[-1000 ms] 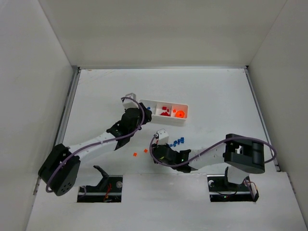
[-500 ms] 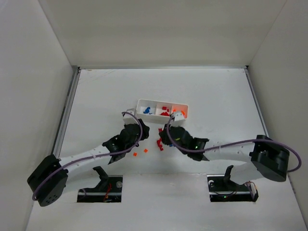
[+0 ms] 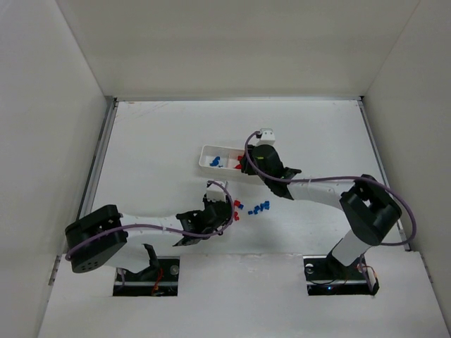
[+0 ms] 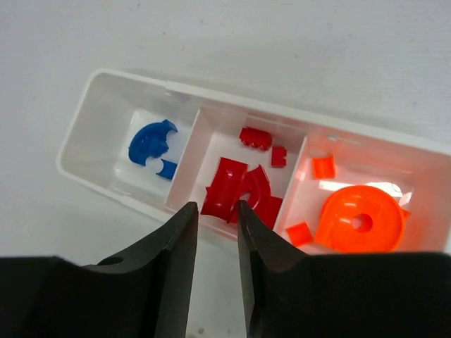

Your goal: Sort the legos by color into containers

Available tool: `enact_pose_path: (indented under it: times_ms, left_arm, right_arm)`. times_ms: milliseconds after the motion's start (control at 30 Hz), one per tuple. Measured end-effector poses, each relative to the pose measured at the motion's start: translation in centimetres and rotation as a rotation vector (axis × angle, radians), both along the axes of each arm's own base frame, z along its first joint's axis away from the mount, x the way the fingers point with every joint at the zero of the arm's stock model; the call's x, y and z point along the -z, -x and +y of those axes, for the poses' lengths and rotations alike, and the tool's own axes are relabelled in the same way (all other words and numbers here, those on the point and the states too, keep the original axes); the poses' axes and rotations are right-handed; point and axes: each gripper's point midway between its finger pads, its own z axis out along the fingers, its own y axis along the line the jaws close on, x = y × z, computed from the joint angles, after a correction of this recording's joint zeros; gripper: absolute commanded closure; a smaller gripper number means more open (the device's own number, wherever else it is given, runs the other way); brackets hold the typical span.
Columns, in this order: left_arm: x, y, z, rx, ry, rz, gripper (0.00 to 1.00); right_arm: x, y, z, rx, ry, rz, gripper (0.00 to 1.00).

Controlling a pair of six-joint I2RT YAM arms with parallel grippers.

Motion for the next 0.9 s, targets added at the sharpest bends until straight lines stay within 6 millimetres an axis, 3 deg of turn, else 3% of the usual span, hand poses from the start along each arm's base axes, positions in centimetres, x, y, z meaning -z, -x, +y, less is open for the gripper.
enact_pose_path:
  times_ms: [67,233,400,600,767,900]
  left_arm:
    - [0.0,0.0,-0.2,-0.003,0.004,-0.006,0.62]
    - [-0.7,-0.1,-0.9,-0.004,0.03,-0.021,0.62]
    - [-0.4,-0.1,-1.7,0.004,0.024,-0.018,0.62]
    - [0.7,-0.3,-2.3,0.001,-0.017,-0.012,0.63]
    - [1.6,-0.8,-2.3,-0.015,-0.043,-0.016,0.68]
    - [2.1,-1.3,-2.6,-0.024,-0.051,-0.019,0.78]
  right_arm:
    - [0.0,-0.5,0.5,-0.009,0.005,-0.001,0.51]
    - [0.1,-0.2,0.5,-0.018,0.011,0.001,0.51]
    - [-0.1,2.2,-0.1,-0.036,0.004,-0.001,0.51]
    - [-0.4,5.0,0.5,-0.078,-0.021,-0.01,0.52]
    - [0.9,6.6,0.6,-0.093,-0.024,0.009,0.52]
    - [2.8,7.9,-0.2,-0.086,-0.017,0.042,0.52]
